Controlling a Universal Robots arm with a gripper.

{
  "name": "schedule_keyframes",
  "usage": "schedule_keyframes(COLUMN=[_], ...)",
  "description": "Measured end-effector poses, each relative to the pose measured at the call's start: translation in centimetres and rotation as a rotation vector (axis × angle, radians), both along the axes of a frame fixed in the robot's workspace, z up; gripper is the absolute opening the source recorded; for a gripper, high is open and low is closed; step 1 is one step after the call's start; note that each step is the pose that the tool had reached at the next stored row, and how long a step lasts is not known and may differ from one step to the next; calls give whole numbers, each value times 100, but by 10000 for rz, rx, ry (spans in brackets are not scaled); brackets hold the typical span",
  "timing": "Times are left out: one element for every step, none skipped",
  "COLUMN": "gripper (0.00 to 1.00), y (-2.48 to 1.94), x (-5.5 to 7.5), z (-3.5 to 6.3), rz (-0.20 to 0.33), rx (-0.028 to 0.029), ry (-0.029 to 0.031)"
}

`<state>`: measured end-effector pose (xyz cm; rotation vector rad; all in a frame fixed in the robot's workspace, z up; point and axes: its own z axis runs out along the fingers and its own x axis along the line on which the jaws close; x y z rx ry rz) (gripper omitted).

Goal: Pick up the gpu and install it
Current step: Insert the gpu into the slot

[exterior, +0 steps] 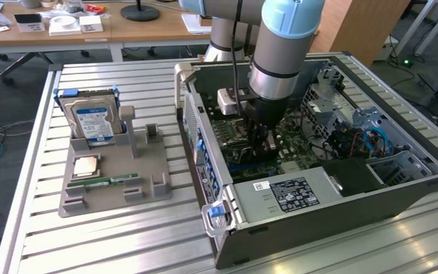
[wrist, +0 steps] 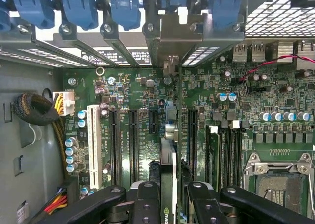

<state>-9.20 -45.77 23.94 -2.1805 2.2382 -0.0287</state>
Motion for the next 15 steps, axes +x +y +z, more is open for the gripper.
schedule_keyframes(gripper=[26, 26, 26, 26, 26, 26, 26, 26, 26, 26, 26, 26, 26, 26, 26], y=[0, 0, 0, 0, 0, 0, 0, 0, 0, 0, 0, 0, 0, 0, 0], x=[-1, -2, -2, -3, -5, -5, -6, -6, -7, -7, -8, -9, -10, -10, -11], z=[0, 0, 0, -1, 0, 0, 0, 0, 0, 0, 0, 0, 0, 0, 0], rz=[0, 0, 0, 0, -1, 0, 0, 1, 0, 0, 0, 1, 0, 0, 0], rx=[0, 1, 1, 2, 1, 1, 0, 1, 1, 1, 1, 1, 1, 1, 1], ry=[0, -1, -1, -2, -2, -1, -1, -1, -2, -2, -2, -3, -3, -3, -4])
